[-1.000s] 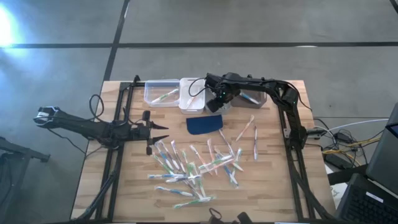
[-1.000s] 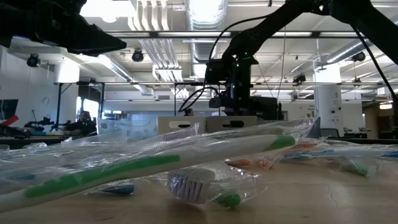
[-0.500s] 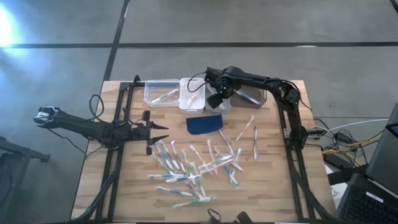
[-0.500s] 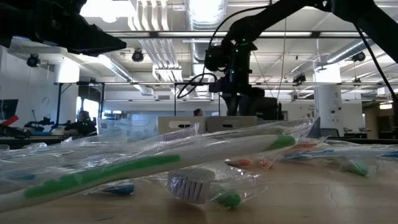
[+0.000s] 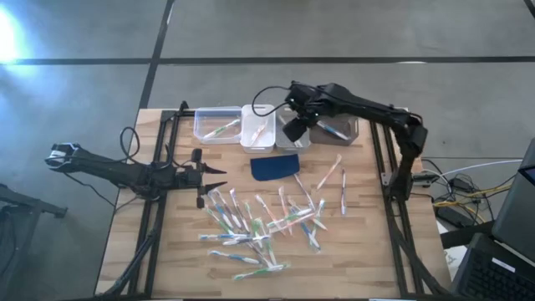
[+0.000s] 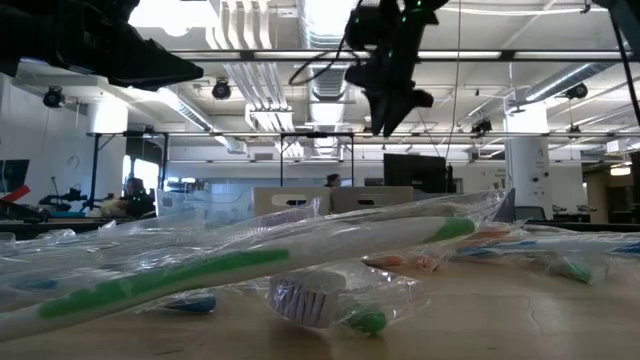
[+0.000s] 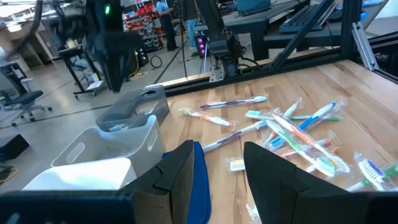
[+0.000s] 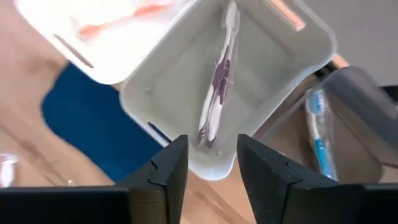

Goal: Pick & Place Toothbrushes
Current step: Put the orange toothbrush into the white bin

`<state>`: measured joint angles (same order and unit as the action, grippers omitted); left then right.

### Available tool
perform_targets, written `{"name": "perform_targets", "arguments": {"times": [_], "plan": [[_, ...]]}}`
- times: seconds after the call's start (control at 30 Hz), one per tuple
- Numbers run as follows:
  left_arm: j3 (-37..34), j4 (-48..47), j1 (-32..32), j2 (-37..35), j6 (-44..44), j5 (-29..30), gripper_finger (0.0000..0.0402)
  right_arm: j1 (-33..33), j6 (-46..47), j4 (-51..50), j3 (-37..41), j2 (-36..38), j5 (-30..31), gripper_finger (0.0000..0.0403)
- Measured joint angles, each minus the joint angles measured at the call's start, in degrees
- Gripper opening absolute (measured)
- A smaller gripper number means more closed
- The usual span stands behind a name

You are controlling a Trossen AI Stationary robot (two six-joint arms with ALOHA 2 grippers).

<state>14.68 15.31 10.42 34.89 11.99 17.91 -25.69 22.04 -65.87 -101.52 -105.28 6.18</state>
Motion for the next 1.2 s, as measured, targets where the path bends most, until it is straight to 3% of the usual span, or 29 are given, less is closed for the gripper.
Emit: {"name": "perform_targets", "arguments": {"times": [0.5, 0.87, 1.03, 1.2], "plan": [[0.0, -0.4, 0.0, 0.0, 0.0, 0.0, 0.0147, 10.3, 2.6, -1.8, 0.9, 14.2, 3.2, 0.0050], [0.0, -0.6, 0.0, 0.0, 0.0, 0.0, 0.0147, 15.2, 8.3, -8.8, 1.1, 16.0, 3.0, 0.0019], [0.0, -0.6, 0.0, 0.0, 0.0, 0.0, 0.0147, 16.3, 18.4, -11.6, 1.6, 15.9, 3.5, 0.0010], [0.0, -1.0, 0.0, 0.0, 0.0, 0.0, 0.0147, 19.5, 30.5, -19.8, 2.6, 15.9, 12.8, 0.0009]]}}
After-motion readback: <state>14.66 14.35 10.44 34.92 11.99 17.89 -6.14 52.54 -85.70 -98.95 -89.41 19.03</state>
